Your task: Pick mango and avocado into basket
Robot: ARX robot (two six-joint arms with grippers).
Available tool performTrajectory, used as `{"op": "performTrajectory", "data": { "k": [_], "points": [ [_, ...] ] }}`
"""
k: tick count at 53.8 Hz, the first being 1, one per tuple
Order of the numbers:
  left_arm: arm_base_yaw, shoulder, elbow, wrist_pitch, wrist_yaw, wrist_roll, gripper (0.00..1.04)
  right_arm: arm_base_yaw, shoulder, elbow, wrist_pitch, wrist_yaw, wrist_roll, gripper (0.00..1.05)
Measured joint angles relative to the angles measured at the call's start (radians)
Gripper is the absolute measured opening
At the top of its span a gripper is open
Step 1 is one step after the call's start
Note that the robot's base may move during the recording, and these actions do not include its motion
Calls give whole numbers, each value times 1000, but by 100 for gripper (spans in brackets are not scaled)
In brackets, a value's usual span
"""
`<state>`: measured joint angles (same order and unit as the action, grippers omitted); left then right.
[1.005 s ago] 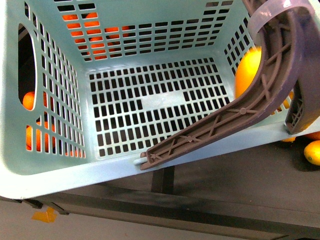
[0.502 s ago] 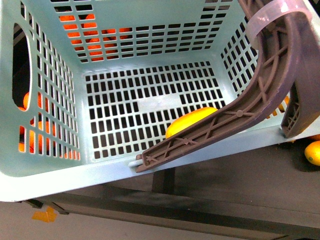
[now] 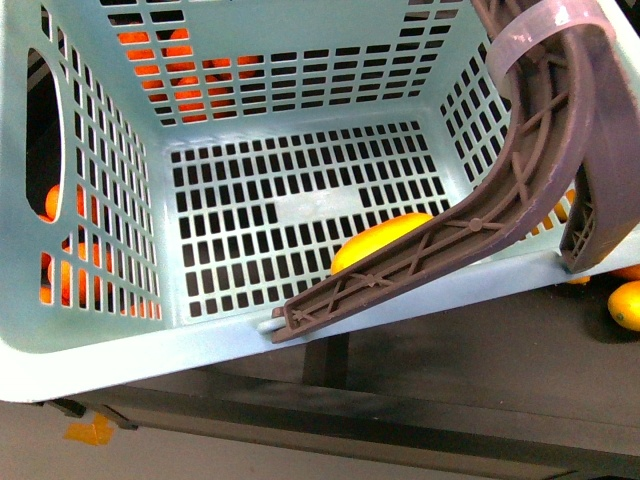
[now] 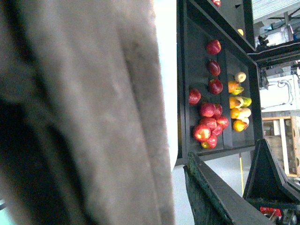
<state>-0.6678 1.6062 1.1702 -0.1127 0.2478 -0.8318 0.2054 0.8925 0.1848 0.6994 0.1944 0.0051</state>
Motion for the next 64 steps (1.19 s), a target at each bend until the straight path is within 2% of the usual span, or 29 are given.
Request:
{"op": "performTrajectory", "data": {
  "k": [8, 15, 33, 37, 39, 64],
  "points": [
    [0, 0, 0, 0, 4, -1, 28, -52, -98, -60, -40, -46, -3, 4],
    [0, 0, 0, 0, 3, 0, 28, -59, -115, -67, -43, -50, -2, 29],
    [0, 0, 0, 0, 7, 0, 28, -61, -116, -67, -43, -50, -2, 77],
    [0, 0, 0, 0, 6, 0, 28, -61, -116, -67, -43, -50, -2, 92],
    [0, 0, 0, 0, 4, 1, 28, -61, -116, -67, -44, -50, -2, 97],
    [-10, 0, 0, 1, 14, 0, 28, -63, -121, -67, -45, -51, -2, 96]
  ]
}}
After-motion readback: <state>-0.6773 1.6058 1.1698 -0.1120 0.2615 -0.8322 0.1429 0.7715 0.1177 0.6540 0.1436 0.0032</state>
